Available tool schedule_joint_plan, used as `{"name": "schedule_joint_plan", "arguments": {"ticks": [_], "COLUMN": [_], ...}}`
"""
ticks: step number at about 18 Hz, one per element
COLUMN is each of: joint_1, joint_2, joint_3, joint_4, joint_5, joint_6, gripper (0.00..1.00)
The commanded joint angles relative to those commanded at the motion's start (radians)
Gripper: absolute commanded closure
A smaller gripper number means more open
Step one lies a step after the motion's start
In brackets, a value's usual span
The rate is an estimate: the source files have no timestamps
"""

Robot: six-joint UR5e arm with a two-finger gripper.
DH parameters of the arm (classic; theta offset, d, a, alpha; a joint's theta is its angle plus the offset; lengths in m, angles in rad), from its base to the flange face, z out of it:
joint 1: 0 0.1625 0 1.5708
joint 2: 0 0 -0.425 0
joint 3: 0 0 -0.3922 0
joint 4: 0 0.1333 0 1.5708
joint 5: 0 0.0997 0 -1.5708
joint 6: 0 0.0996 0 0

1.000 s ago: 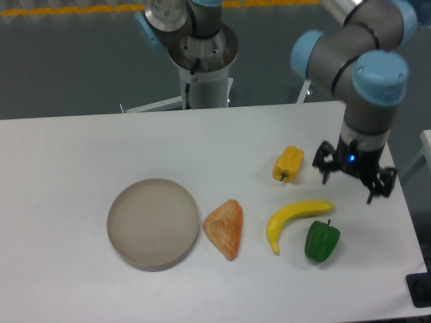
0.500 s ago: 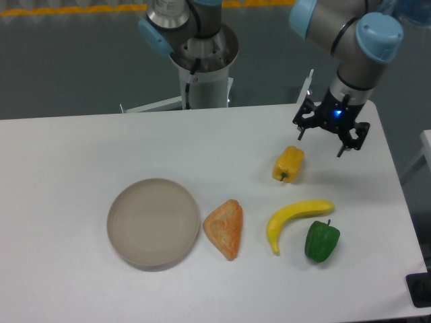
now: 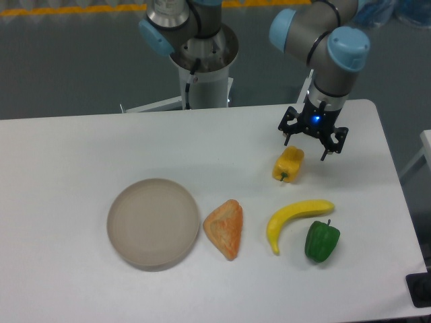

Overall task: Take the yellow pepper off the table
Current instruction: 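Move the gripper over the yellow pepper and lower onto it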

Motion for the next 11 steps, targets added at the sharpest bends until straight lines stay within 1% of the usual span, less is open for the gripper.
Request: {"name": "schedule_joint_plan", "arguments": {"ticks": [1, 4, 6, 11], "joint_1": [-0.003, 0.000, 0.001, 0.006], "joint_2": [-0.002, -0.002, -0.005, -0.008], "joint_3": [-0.009, -0.015, -0.029, -0.045], "joint_4": [0.012, 0.014, 0.015, 0.020], "joint_5": [0.003, 0.005, 0.008, 0.008], "joint_6": [0.015, 0.040, 0.113, 0.115], "gripper": [0.00, 0.00, 0.00, 0.00]}}
